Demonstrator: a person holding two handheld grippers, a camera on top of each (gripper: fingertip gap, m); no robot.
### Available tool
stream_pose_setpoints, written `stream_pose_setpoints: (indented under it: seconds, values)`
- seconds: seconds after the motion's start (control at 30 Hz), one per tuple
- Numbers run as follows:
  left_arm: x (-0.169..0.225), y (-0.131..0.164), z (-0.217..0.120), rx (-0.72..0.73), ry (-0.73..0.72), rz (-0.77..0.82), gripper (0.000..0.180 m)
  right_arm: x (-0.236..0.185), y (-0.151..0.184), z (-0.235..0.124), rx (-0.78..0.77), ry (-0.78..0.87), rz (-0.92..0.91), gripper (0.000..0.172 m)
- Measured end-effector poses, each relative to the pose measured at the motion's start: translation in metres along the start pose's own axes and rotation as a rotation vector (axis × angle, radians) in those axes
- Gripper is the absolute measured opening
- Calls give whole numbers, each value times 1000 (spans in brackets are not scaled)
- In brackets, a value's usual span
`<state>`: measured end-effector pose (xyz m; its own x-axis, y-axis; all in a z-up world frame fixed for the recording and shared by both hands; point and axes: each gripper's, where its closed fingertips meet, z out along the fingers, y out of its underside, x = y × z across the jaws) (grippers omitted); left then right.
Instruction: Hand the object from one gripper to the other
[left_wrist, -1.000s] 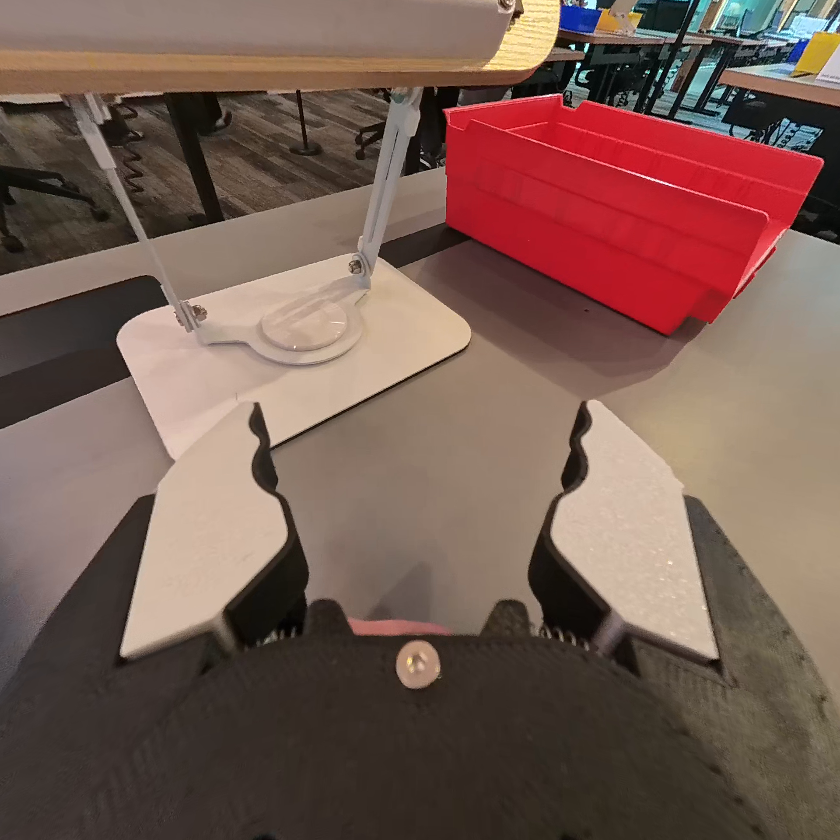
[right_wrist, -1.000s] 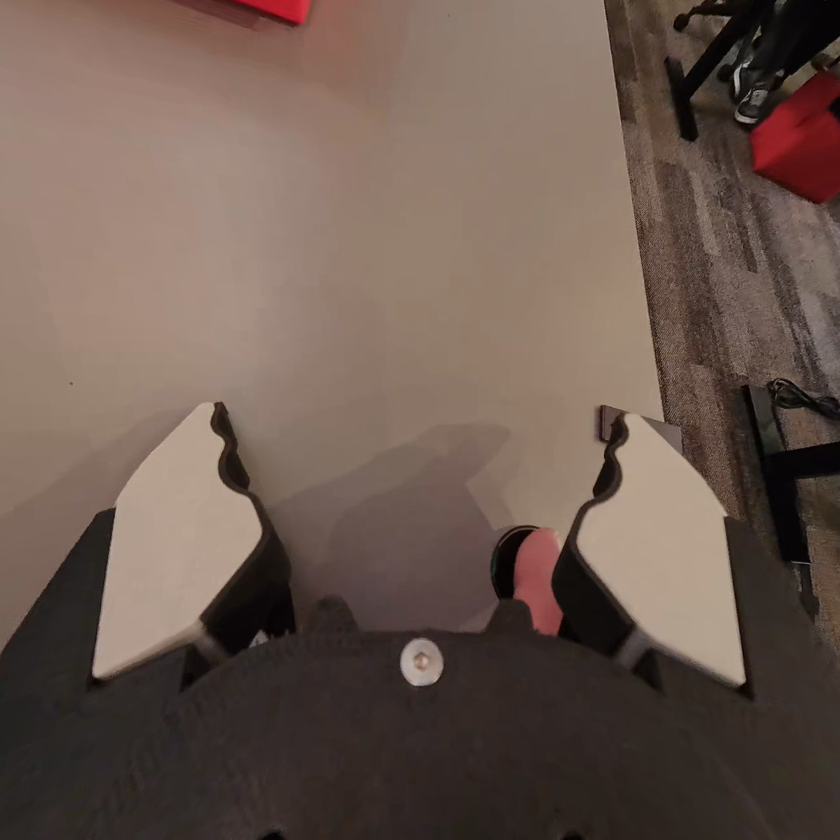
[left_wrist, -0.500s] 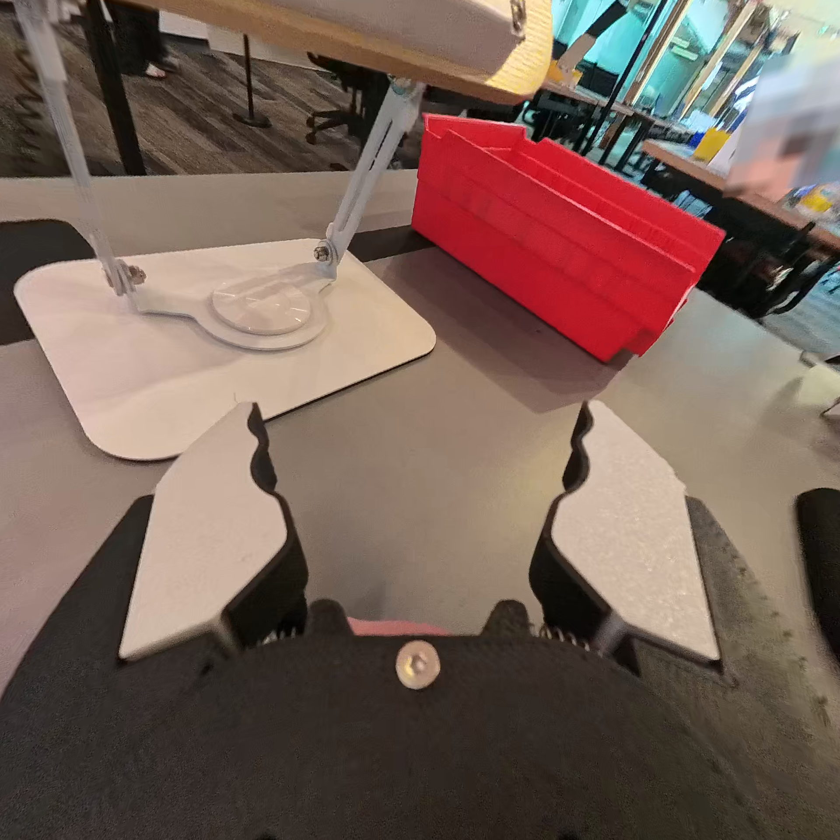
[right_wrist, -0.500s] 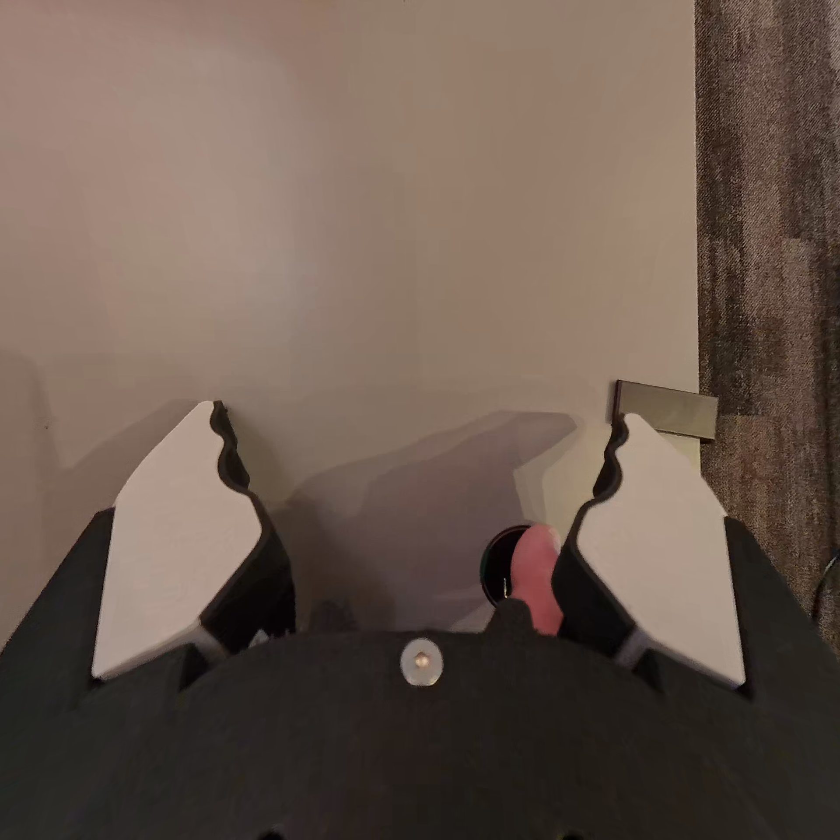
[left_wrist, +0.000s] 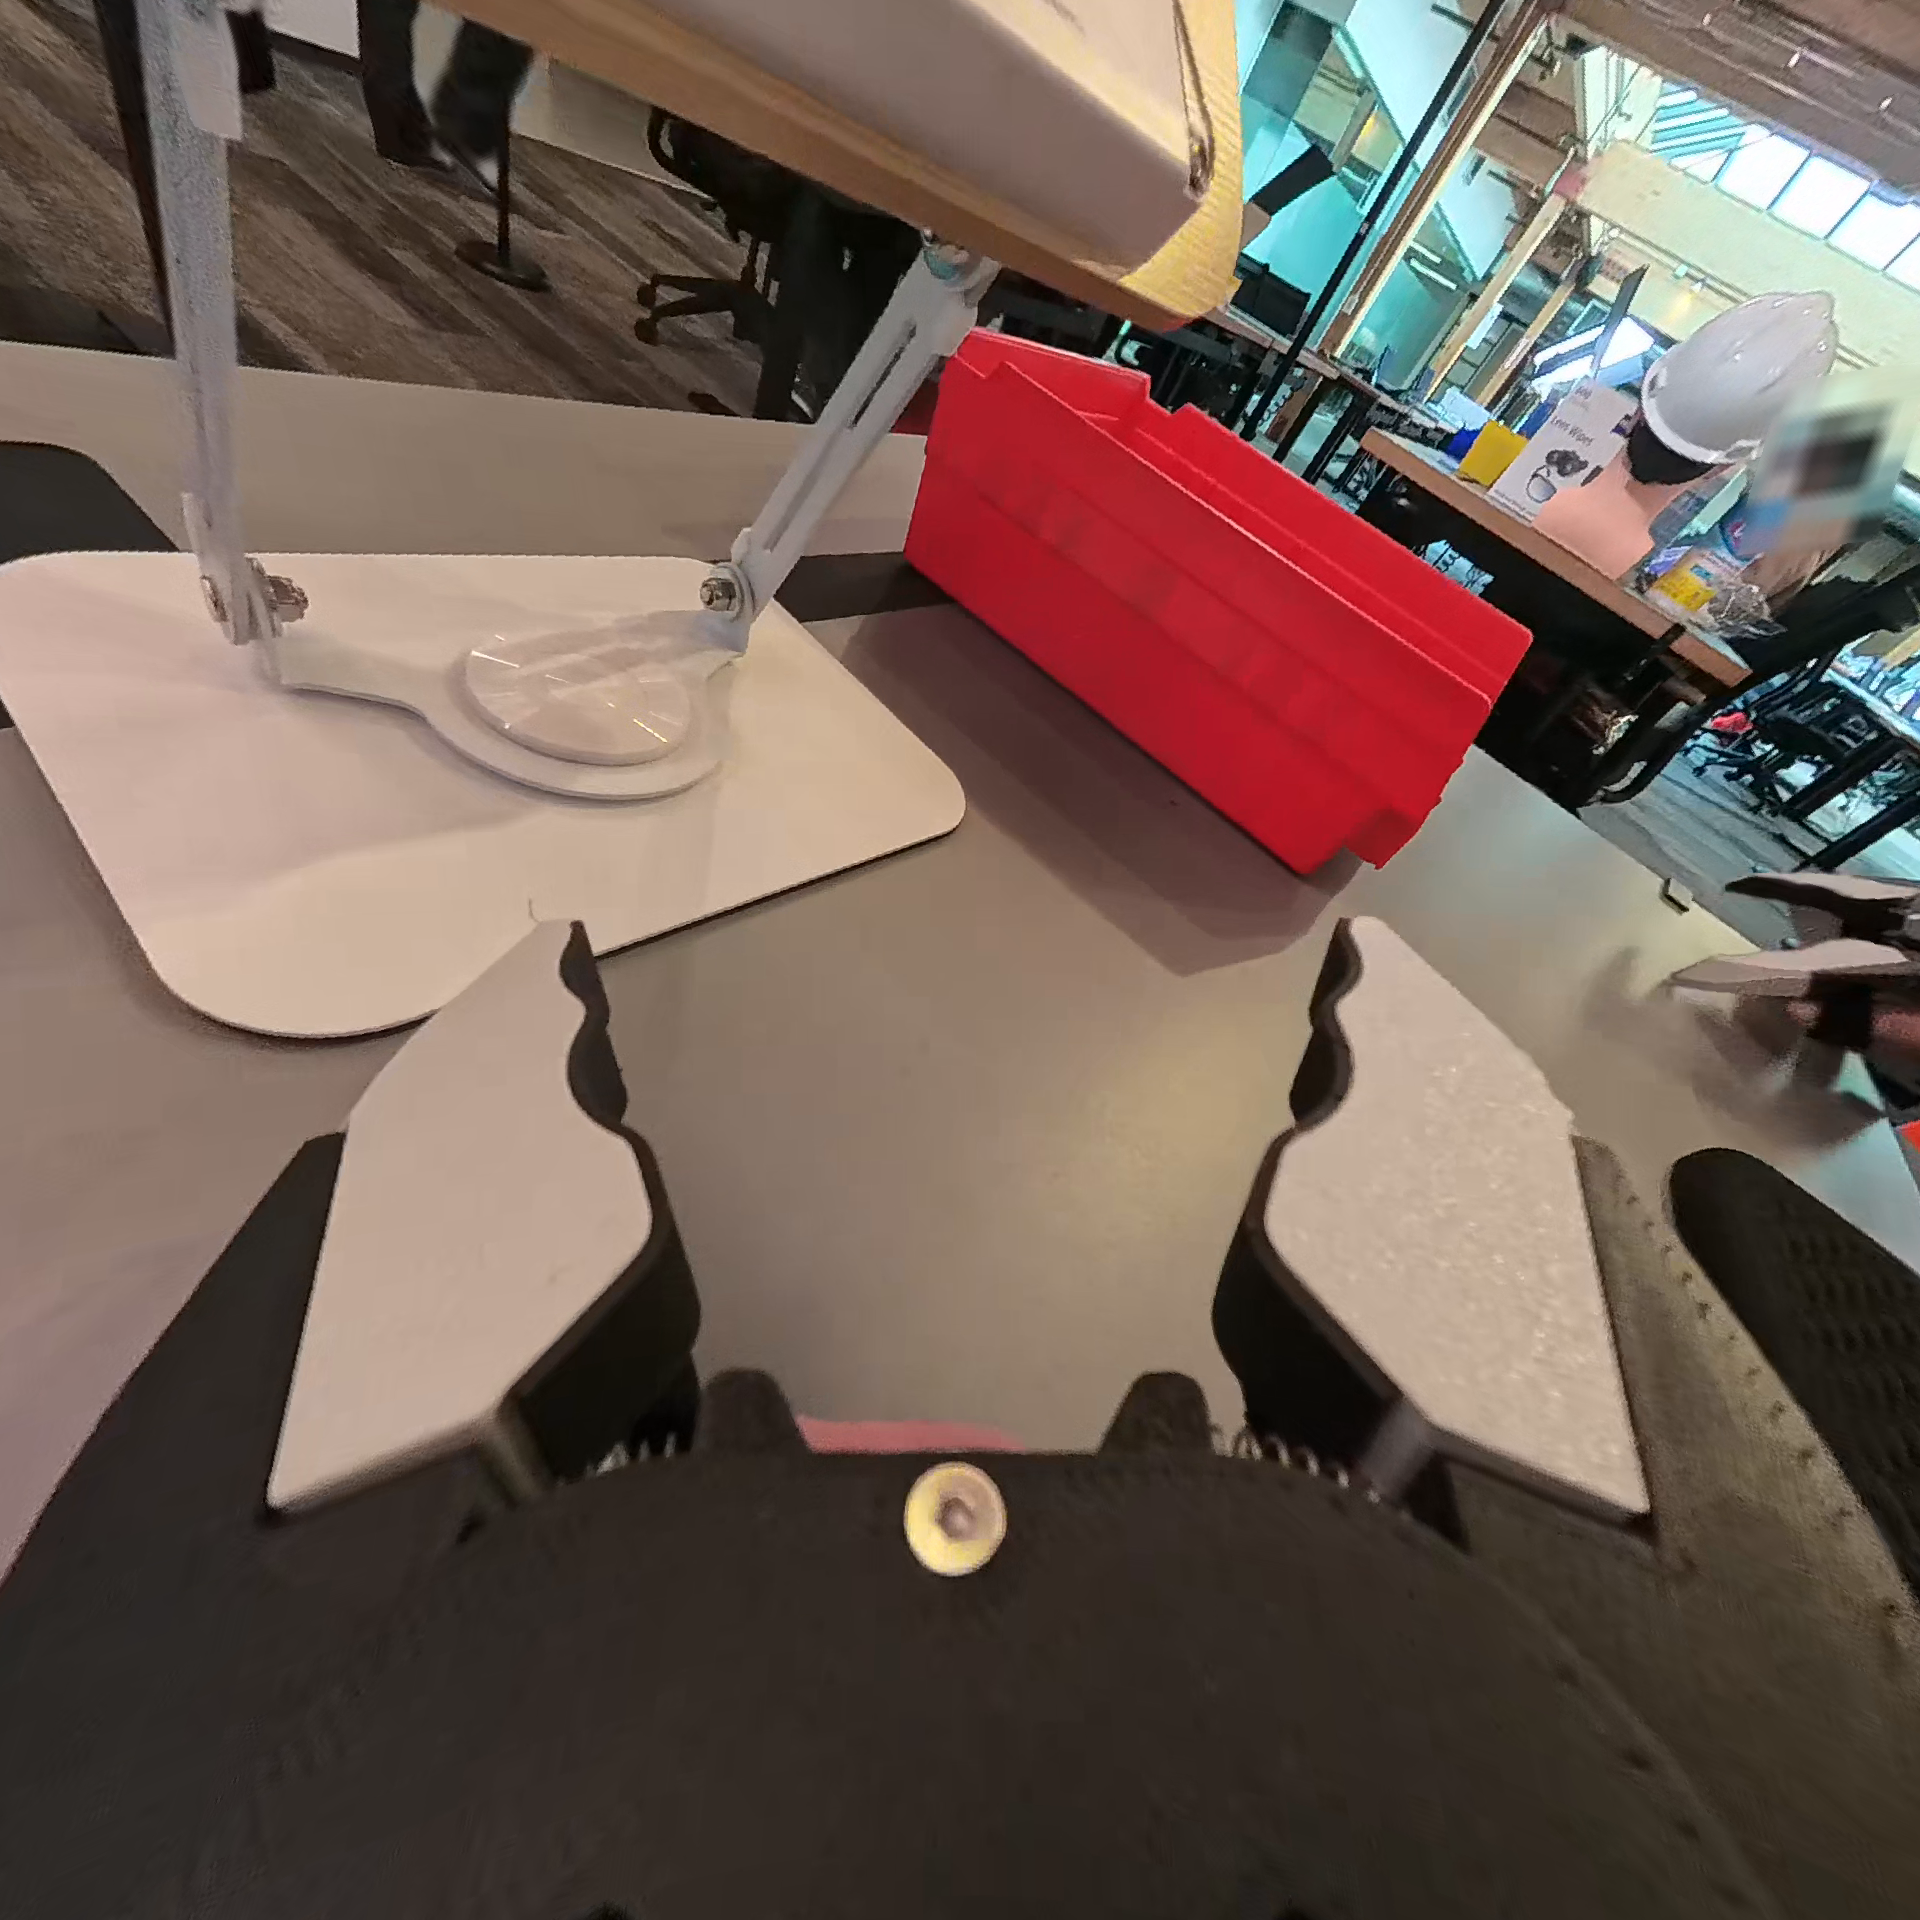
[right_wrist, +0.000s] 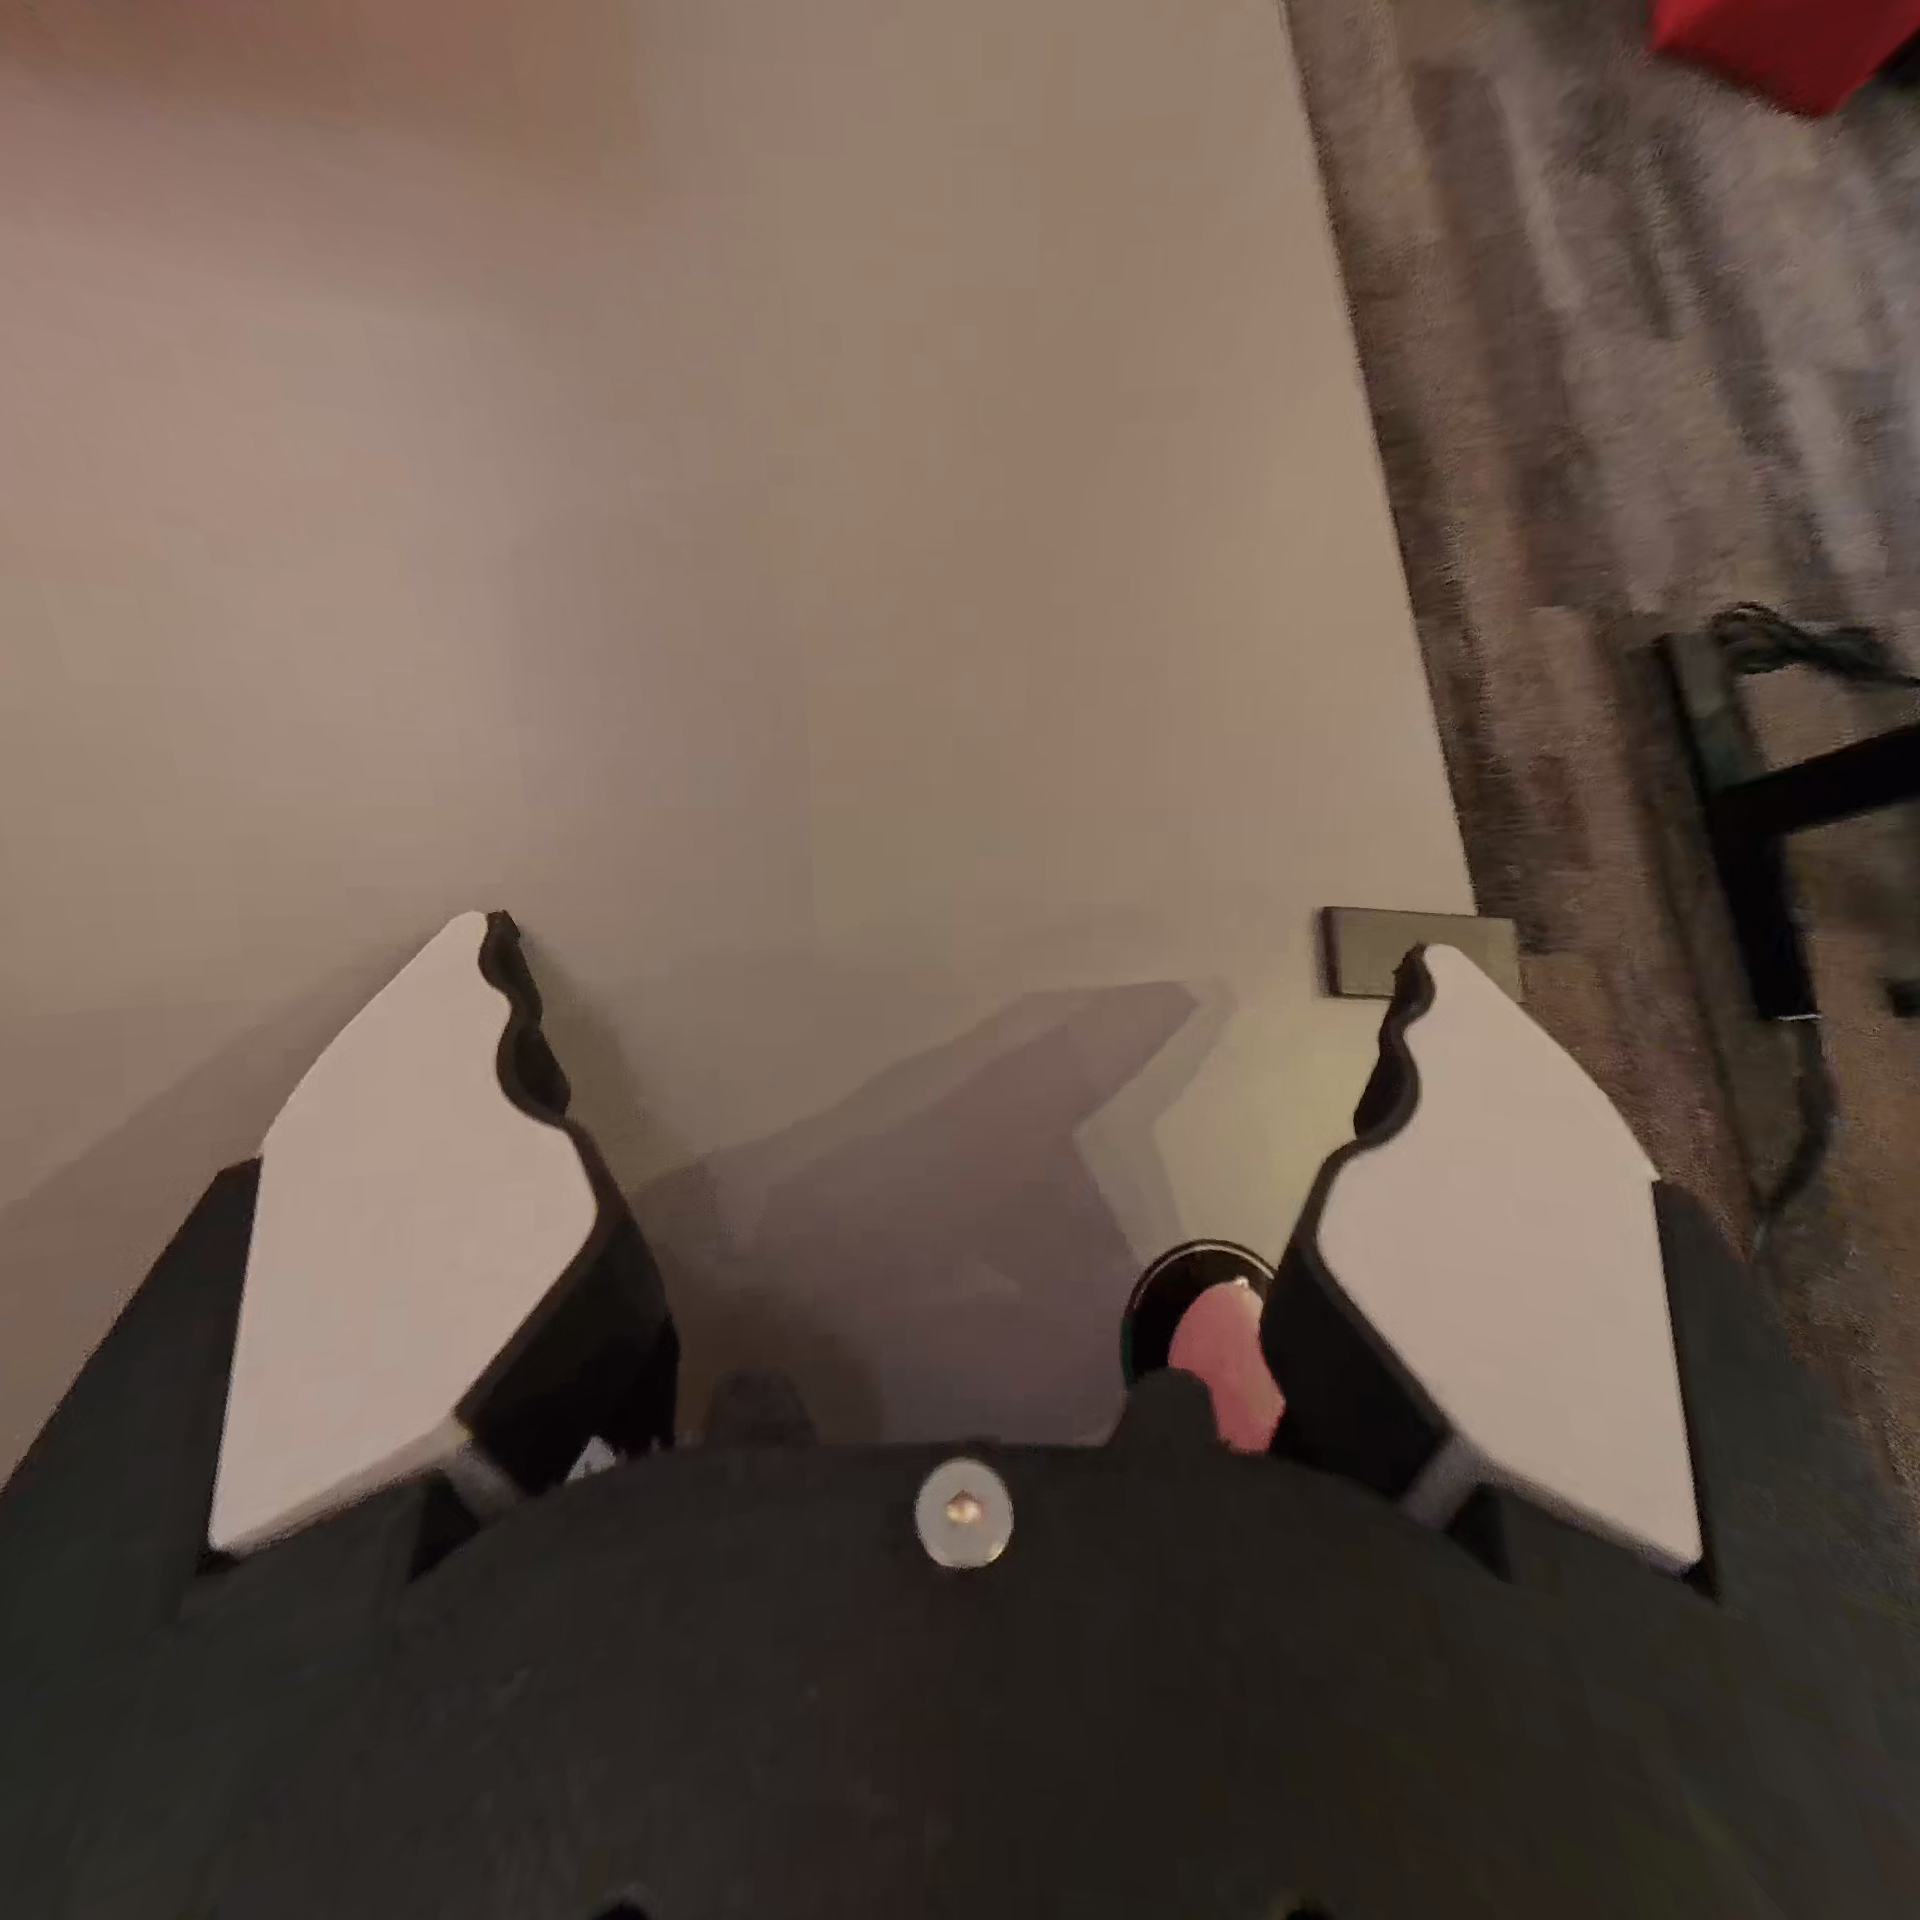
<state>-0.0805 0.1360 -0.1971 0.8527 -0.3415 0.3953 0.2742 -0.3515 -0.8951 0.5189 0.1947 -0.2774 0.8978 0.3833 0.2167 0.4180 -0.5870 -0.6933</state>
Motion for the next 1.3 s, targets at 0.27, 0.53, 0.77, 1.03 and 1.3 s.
stream_pose_setpoints:
  seconds: [0.27, 0.53, 0.77, 1.03, 1.3]
  values:
    - [4, -3, -8, 82, 44, 19, 121, 1, 10, 5, -43, 9, 118, 136]
    - [-2, 5, 1, 22, 4, -3, 118, -4, 19, 5, -127, -86, 156, 135]
    - [-16, 31, 21, -205, -83, -67, 118, -4, 21, 2, -176, -123, 162, 137]
    - [-25, 32, 5, -295, -251, -234, 128, -1, 19, -4, -203, -139, 163, 140]
    - [66, 49, -94, -492, -226, -187, 131, 0, 13, -11, -194, -159, 156, 141]
